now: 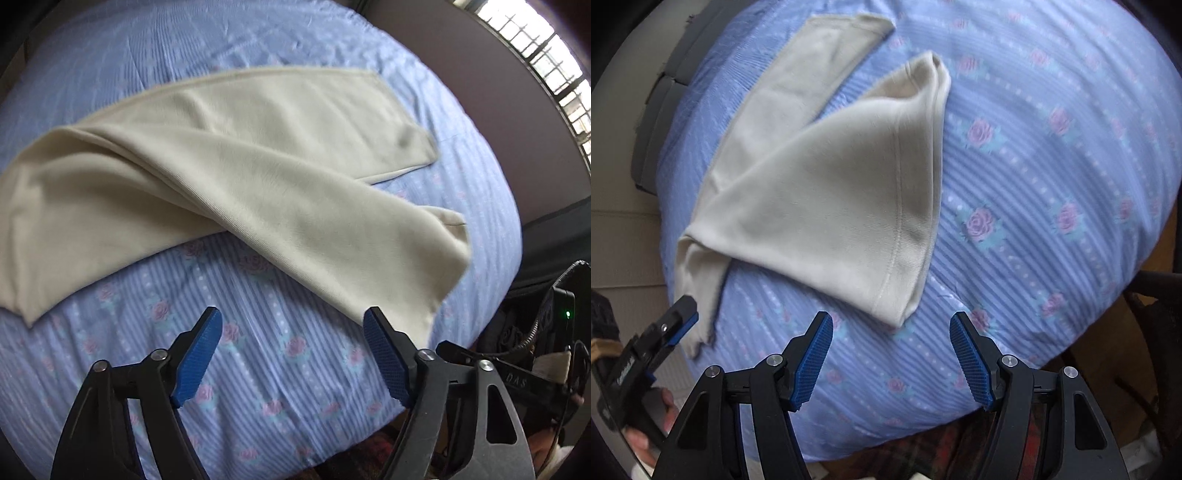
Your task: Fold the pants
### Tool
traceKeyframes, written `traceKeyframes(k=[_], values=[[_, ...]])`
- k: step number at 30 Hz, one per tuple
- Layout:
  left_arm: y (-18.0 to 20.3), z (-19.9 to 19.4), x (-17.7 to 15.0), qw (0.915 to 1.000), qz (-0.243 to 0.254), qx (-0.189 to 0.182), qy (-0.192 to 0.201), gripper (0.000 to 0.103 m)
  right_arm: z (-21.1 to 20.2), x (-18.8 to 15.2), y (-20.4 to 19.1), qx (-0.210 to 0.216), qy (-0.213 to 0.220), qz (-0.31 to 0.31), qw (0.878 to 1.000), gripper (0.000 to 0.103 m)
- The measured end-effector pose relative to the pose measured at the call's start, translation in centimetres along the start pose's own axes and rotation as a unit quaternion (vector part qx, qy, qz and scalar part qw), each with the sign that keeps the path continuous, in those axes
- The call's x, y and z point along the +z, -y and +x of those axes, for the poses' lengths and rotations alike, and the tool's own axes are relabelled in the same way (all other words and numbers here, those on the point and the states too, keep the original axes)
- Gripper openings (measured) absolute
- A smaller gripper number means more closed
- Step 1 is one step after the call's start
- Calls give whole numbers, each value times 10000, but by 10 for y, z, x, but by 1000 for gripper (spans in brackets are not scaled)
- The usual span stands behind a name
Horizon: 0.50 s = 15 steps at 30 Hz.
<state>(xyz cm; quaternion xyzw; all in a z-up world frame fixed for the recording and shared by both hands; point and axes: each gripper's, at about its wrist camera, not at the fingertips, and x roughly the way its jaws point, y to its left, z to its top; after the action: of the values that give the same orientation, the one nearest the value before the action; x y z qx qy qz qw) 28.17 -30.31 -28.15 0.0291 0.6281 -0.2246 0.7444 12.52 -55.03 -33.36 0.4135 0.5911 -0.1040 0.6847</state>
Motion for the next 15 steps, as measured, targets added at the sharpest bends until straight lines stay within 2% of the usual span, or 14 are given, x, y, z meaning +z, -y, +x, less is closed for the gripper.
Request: traceKeyframes(k=[5, 10, 12, 14, 15], values=[[-7, 41, 19, 9991, -28, -77, -408, 68, 34, 9, 5, -18, -135, 315, 9994, 68], [-9, 78, 32, 9955, -205, -349, -852, 61, 56, 15, 10, -115, -210, 750, 9969, 65], [-11, 88, 38, 9941, -307, -424, -947, 51, 60, 17, 9, -170, -258, 794, 9964, 52], [-12, 91, 42, 9922, -384, -533, -1055, 17, 59, 20, 4, -141, -369, 736, 9965, 22], [-10, 88, 46, 9909, -399, -631, -1122, 14, 54, 22, 0, -107, -361, 696, 9969, 17]])
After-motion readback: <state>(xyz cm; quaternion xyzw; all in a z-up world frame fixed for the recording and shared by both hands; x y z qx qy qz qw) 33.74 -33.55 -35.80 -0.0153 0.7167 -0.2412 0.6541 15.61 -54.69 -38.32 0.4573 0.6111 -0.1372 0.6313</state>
